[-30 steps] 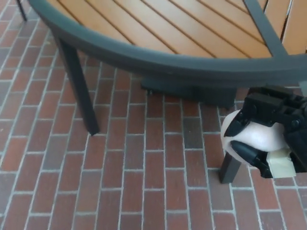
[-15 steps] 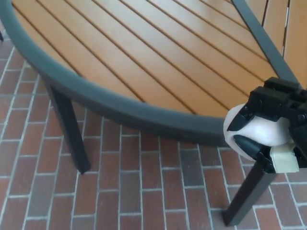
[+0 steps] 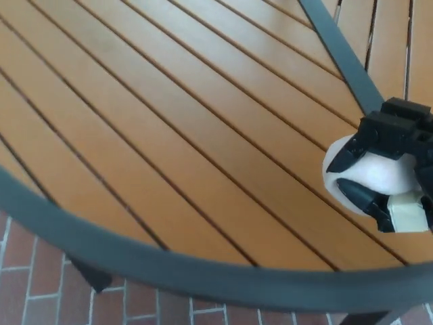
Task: The robot uses its right hand to pick up the emotional support dumpling kept on the square table outside, turn around and walk towards the round table and place it in middle of the desk
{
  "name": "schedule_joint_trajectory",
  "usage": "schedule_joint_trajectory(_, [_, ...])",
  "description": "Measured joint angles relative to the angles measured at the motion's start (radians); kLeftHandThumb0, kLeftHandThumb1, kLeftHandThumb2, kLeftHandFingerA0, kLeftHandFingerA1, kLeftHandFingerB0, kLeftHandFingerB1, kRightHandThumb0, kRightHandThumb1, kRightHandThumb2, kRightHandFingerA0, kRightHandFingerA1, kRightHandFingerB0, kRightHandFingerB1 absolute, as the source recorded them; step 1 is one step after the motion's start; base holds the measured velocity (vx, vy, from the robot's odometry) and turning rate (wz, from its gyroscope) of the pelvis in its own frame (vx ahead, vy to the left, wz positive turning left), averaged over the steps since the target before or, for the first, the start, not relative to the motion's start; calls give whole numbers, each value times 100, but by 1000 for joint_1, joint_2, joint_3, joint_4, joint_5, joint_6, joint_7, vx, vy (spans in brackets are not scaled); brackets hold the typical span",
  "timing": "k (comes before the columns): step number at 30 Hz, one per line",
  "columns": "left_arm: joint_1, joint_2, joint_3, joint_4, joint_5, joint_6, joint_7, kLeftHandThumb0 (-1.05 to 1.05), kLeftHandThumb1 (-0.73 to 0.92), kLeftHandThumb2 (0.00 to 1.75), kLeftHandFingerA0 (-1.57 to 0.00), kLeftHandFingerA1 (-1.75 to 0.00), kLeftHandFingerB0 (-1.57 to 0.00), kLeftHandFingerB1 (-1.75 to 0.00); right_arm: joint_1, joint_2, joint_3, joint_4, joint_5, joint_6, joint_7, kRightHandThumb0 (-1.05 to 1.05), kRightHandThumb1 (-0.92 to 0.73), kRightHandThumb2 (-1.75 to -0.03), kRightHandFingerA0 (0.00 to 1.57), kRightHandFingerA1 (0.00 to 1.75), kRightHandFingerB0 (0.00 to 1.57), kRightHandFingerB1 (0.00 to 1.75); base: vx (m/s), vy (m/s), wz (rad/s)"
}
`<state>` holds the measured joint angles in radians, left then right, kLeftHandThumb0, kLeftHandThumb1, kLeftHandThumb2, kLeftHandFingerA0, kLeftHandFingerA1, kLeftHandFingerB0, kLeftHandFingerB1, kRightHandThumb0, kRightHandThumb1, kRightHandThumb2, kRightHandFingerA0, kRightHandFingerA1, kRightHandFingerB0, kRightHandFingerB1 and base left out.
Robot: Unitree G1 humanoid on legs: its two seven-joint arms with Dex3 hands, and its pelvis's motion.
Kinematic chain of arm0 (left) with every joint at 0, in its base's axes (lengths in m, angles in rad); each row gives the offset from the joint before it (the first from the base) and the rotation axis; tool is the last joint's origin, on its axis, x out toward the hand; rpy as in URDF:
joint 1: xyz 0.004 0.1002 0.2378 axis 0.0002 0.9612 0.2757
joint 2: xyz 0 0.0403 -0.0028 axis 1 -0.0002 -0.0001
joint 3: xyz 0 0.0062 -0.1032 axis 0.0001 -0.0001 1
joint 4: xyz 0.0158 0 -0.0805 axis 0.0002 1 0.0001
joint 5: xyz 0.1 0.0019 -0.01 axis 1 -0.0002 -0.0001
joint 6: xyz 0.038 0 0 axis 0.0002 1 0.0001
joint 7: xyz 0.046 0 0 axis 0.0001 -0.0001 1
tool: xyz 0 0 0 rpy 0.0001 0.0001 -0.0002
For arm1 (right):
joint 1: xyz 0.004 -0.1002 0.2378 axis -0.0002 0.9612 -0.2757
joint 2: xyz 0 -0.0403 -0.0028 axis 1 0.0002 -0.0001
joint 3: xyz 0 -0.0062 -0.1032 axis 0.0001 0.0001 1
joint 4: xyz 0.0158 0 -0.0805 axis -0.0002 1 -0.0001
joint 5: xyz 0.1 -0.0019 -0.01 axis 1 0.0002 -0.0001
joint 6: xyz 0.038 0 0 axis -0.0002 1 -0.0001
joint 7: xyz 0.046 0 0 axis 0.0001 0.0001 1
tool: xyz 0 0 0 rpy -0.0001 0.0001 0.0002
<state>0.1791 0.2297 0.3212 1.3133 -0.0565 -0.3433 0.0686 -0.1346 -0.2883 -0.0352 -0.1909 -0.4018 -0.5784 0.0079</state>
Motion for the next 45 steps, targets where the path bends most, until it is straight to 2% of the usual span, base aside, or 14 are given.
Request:
schedule_joint_trajectory(2, [-9, -6, -1, -1, 1, 1, 0, -23, 60, 57, -84, -86, -83, -66, -7, -3, 5, 23, 0, 6, 2, -13, -55, -107, 96, 156, 86, 128, 397, 224, -40])
schedule_joint_trajectory(10, [-10, 10, -2, -5, 1, -6, 1, -23, 62, 57, -81, -84, -83, -65, -44, -19, 52, 94, -19, 27, 11, -11, -57, -106, 94, 153, 86, 125, 356, 340, -8])
schedule_joint_trajectory(12, [-9, 10, -6, -4, 2, -6, 1, -21, 60, 59, -83, -90, -84, -69, -49, -24, 67, 114, -26, 33, 15, -18, -56, -107, 97, 147, 91, 116, 0, 0, 0])
schedule_joint_trajectory(20, [4, -3, -5, 1, 0, -7, -1, -22, 59, 59, -82, -91, -83, -69, -74, -90, 157, 217, -70, 54, 56, -16, -60, -105, 92, 146, 88, 117, -14, -212, -6])
schedule_joint_trajectory(21, [5, -4, -5, 1, 0, -7, -1, -28, 44, 86, -79, -87, -78, -79, -74, -93, 161, 222, -72, 55, 58, -16, -63, -100, 93, 146, 86, 121, -23, -382, -6])
schedule_joint_trajectory(26, [1, -7, -6, -3, 0, -8, 0, -28, 42, 84, -79, -86, -79, -78, -96, -138, 264, 338, -110, 65, 107, -16, -60, -98, 96, 135, 88, 114, -4, -52, 0])
schedule_joint_trajectory(27, [1, -7, -6, -3, 0, -8, 0, -20, 59, 61, -79, -90, -83, -71, -100, -143, 275, 350, -115, 65, 113, -18, -62, -97, 96, 134, 89, 110, 0, 0, 0])
schedule_joint_trajectory(30, [-2, -7, -6, -2, 0, -7, 2, -20, 59, 61, -79, -90, -83, -71, -147, -163, 354, 429, -146, 75, 165, -18, -62, -97, 96, 134, 89, 110, 16, 70, -2])
schedule_joint_trajectory(33, [-11, -10, -5, -3, 0, -7, 3, -24, 60, 58, -82, -91, -85, -69, -171, -170, 389, 459, -157, 84, 191, -22, -66, -86, 88, 125, 91, 100, 19, 160, 11])
schedule_joint_trajectory(39, [-6, 9, -2, -5, 0, -7, 3, -20, 59, 59, -80, -90, -83, -70, -220, -159, 462, 571, -192, 95, 197, -21, -65, -90, 88, 124, 92, 98, 40, 127, 14])
schedule_joint_trajectory(40, [-6, 9, -1, -5, 0, -7, 3, -28, 44, 86, -79, -87, -79, -78, -225, -157, 467, 582, -195, 95, 195, -22, -66, -83, 86, 125, 89, 100, 23, -13, 12])
schedule_joint_trajectory(42, [-6, 9, -2, -6, 0, -7, 3, -28, 44, 86, -79, -87, -79, -78, -238, -152, 483, 606, -202, 93, 188, -22, -66, -83, 86, 125, 89, 100, 21, -17, 14])
schedule_joint_trajectory(43, [-4, 8, -4, -6, 1, -7, 3, -23, 60, 57, -81, -87, -84, -67, -247, -149, 494, 619, -208, 93, 183, -24, -68, -85, 87, 124, 87, 99, 0, 0, 0])
schedule_joint_trajectory(45, [-3, 8, -5, -6, 1, -7, 3, -20, 60, 59, -81, -90, -84, -70, -255, -146, 502, 627, -214, 94, 179, -24, -68, -84, 89, 123, 88, 98, 4, -82, 5])
